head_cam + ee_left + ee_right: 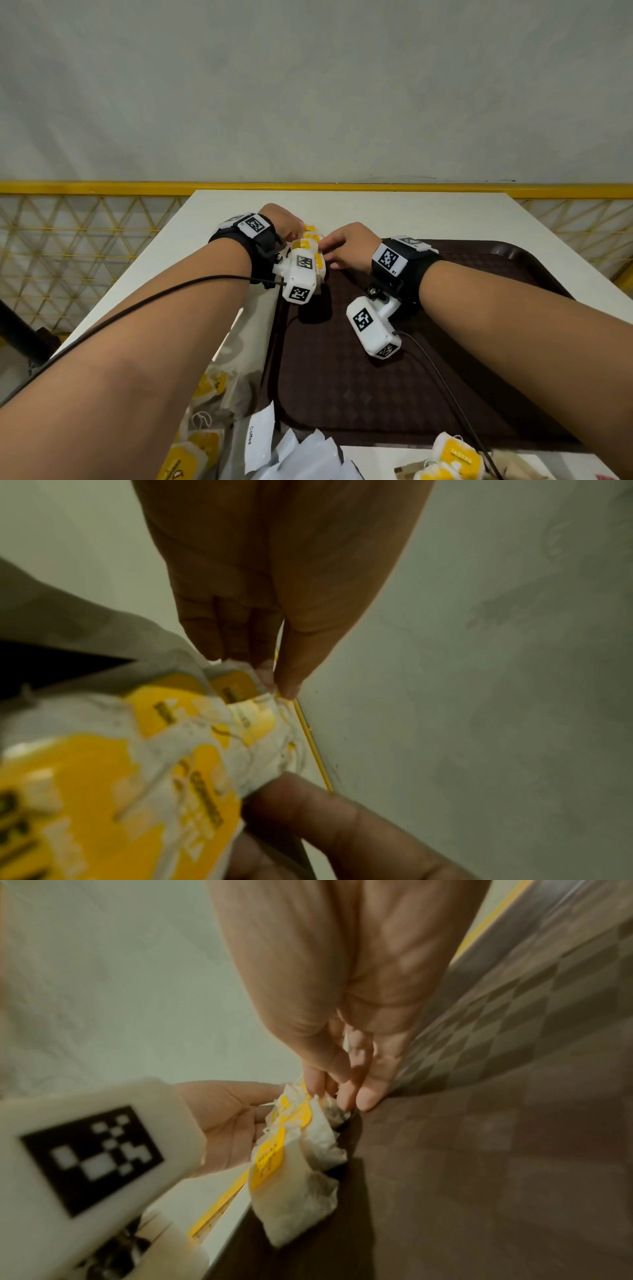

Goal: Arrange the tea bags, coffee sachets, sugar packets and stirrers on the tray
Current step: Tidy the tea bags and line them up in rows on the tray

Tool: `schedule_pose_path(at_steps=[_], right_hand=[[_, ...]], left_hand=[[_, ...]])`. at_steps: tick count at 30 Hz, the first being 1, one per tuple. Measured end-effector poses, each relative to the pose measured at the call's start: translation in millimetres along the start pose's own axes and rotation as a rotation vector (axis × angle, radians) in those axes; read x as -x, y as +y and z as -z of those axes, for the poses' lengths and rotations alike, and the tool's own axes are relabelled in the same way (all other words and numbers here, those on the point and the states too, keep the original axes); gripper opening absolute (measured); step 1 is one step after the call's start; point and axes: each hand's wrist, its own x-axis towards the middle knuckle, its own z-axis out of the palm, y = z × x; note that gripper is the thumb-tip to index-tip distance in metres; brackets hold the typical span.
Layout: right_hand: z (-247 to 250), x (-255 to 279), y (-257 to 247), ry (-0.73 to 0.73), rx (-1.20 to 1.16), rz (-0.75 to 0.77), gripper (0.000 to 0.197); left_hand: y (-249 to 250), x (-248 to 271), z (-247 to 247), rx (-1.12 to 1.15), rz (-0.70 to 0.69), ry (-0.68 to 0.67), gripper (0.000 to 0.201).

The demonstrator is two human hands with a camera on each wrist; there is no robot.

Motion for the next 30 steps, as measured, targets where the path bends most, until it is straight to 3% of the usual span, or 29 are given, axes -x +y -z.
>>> schedule_pose_path(at_steps=[6,13,17,20,30], right_hand=[[-3,-1,0,-0.014,0.065,0.053,0.028],[-3,5,-1,-0.015,0.127,0.111,0.027],[-3,6,0,-0.012,0.169,0.117,0.028],[-3,7,0,0.003,0.194,0.124,0.030],[-3,11,2,-0.018,0.212,0.178,0.028]], left_hand=[[-3,-1,1,-0.172,0.003,0.035,0.021],[-3,4,2,-0.172,-0.005,0.033,0.020],[-7,3,2,-0.103,-0.014,0.103,0.023],[-6,5,2,-0.077,-0.028,0.124,0.010],[-5,17,5,-0.058,-0.037,-0.064,0.013]])
